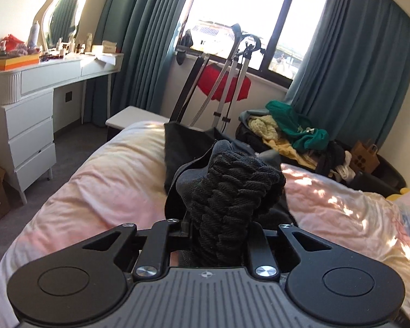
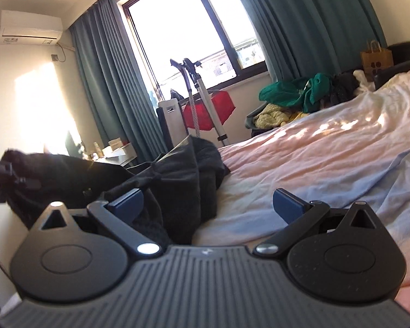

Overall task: Fold clothes
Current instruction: 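Grasp one elastic cuff with the left gripper while the right gripper grasps the other cuff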

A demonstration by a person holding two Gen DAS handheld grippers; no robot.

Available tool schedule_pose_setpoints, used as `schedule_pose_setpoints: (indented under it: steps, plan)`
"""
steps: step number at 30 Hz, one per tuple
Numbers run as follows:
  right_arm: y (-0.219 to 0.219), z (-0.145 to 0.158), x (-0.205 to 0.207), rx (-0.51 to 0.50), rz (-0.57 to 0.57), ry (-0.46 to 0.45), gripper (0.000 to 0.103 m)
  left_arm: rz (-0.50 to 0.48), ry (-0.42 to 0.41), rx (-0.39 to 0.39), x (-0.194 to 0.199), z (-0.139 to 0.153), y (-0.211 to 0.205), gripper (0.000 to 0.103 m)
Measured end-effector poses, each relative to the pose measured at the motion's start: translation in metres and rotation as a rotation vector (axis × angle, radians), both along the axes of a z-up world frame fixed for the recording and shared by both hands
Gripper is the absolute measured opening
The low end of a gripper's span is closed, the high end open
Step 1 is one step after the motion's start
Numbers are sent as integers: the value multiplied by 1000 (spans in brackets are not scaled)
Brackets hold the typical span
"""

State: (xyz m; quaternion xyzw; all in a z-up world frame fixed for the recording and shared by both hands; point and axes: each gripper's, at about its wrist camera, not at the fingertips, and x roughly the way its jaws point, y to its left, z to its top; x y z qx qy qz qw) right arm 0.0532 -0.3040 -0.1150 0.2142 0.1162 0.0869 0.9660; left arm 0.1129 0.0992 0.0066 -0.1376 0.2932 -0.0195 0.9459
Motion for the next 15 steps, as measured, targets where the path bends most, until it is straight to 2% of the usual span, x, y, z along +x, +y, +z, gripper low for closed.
schedule_pose_setpoints:
  steps: [3,9,11,15]
  plan:
    - [2,-3,-5,72,56,48,103,-11,37,-15,-38,-18,31,17]
    - [19,-10,0,158,198,105,103,112,131,-226,-31,-67,90,19]
    - [27,-16,7,169,217,128,103,117,146,-253,-28,-71,96,20]
    - [38,-39,35,231,264,229,103,100,141,-211,-28,-67,93,23]
